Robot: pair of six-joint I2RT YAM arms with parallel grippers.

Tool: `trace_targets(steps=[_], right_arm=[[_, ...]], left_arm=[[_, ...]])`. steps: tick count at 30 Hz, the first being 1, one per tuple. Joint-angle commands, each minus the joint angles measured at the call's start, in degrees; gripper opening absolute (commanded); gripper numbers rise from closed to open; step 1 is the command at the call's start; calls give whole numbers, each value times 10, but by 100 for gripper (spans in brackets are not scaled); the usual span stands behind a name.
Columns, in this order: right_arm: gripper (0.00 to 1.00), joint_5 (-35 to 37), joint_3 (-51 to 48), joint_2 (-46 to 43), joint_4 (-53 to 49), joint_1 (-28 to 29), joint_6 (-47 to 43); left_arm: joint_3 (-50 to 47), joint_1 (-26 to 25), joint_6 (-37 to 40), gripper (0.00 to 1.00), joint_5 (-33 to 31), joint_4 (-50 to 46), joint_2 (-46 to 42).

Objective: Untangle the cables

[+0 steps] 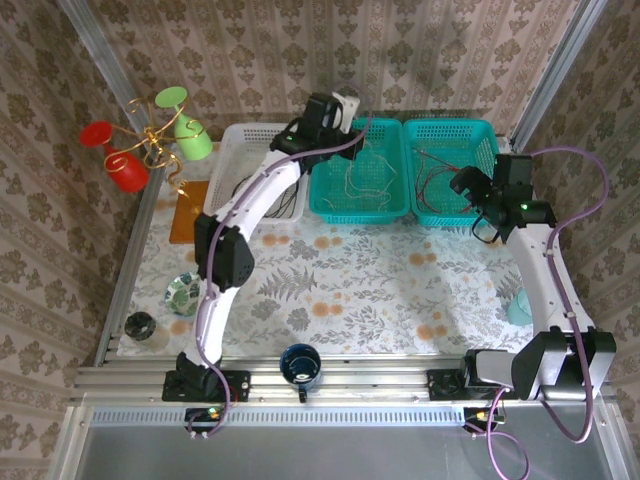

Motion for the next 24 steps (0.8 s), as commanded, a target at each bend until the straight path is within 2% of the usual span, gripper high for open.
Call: trace_targets(steps=[1,6,12,13,14,15,17,21,24], right_arm=[[97,-13,-15,-13,-15,2,-7],[97,-19,-22,-16,-16,2,-5],[97,-22,-28,-18,-16,4,-5],[97,-22,-28,-18,-15,5,-4],[97,-22,-29,-16,-15,6,-4],[97,-22,-29,-15,-16,7,-4],[97,-23,-27,-13,-16,9,-7],[97,-21,-27,-10,-16,13,-14],[99,-18,-31,-10,-12,15,-30]], left_arm=[[30,0,-18,0,-13,-85,38],[145,3,-33,0,-29,-213,146],[136,0,-41,0,1,-221,170],[133,-1,-39,6,1,-220,168],[133,-2,-38,19,2,-218,164],[133,-2,-37,26,2,-215,160],[133,-2,-35,47,-5,-212,143],[124,-7,-22,73,-30,-193,93],[106,-13,-7,98,-50,-172,44]])
